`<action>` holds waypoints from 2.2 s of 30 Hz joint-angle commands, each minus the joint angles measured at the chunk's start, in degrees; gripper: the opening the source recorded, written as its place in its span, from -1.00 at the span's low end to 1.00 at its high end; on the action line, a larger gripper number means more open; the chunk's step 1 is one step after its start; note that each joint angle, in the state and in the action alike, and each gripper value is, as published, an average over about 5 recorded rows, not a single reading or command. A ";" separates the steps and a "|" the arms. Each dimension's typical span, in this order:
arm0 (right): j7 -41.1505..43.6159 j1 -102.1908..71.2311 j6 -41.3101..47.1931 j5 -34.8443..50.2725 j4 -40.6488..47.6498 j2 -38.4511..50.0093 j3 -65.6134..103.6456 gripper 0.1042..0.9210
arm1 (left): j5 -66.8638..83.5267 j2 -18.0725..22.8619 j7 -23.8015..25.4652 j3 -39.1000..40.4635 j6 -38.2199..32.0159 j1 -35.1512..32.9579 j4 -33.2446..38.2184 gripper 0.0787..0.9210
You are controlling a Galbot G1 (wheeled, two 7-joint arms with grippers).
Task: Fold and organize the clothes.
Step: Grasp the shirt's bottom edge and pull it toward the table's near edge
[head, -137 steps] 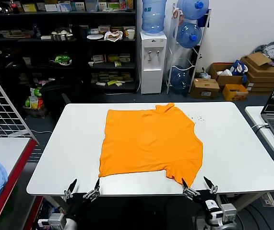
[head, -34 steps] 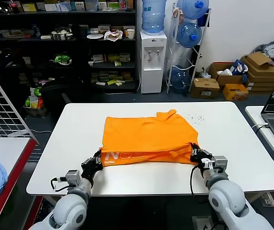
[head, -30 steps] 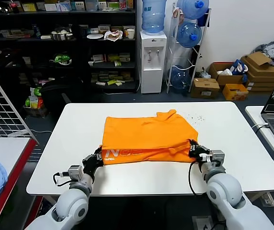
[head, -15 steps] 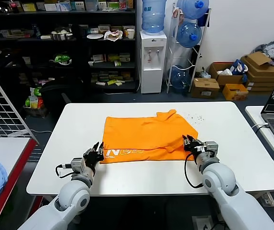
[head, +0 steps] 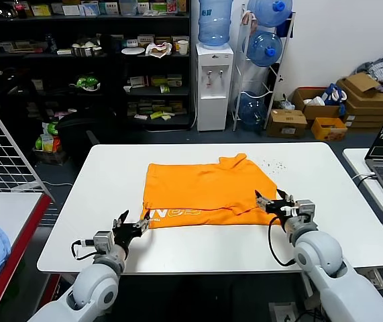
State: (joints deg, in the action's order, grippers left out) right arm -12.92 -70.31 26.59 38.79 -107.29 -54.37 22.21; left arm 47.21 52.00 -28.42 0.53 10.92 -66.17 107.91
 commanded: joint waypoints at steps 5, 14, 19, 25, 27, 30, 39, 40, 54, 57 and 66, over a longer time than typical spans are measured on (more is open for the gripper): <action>7.00 -8.83 -1.36 -0.63 -0.24 2.04 4.85 1.00 | 0.10 0.77 0.85 -0.42 0.26 -4.15 0.74 0.97; 6.77 -6.38 1.92 2.43 3.40 0.72 4.60 1.00 | 0.43 0.89 2.00 -0.32 0.28 -2.05 -1.65 1.00; 6.16 -5.77 2.50 2.84 4.42 0.65 4.49 1.00 | 0.43 1.67 2.25 -0.05 0.30 -1.26 -2.72 1.00; 6.20 -4.67 2.55 3.06 5.17 0.50 3.78 0.88 | 0.38 1.96 2.22 0.15 0.29 -0.64 -3.45 0.99; 6.17 -4.42 2.53 3.12 5.20 0.28 3.48 0.76 | 0.38 1.86 2.25 0.18 0.25 -0.65 -3.49 0.93; 6.16 -4.25 2.35 3.06 5.24 -0.05 3.22 0.55 | 0.35 1.77 2.26 0.28 0.20 -0.73 -3.45 0.74; 6.12 -4.93 1.89 2.99 4.64 0.24 3.51 -0.09 | 0.19 2.14 2.14 1.18 0.21 -0.57 -3.44 0.13; 6.12 -5.03 1.84 2.99 4.54 0.28 3.57 -0.17 | 0.16 2.21 2.10 1.24 0.20 -0.53 -3.47 0.06; 4.04 -7.19 1.13 4.36 0.41 0.73 4.28 -0.94 | 0.15 1.33 0.85 0.58 0.05 -1.68 -0.94 -0.89; 2.22 -9.27 1.54 5.51 -2.68 1.23 4.92 -0.95 | 0.26 0.17 0.14 -0.17 0.04 -3.54 2.18 -0.96; -1.03 -21.50 2.13 5.59 -10.37 0.54 10.01 -0.95 | 0.20 -4.69 -0.90 -4.45 0.01 -15.37 12.85 -0.96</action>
State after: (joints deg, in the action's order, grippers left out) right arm -11.82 -84.90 28.45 44.05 -113.08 -53.72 29.96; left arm 47.51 50.45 -28.80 -1.43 10.95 -72.94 112.80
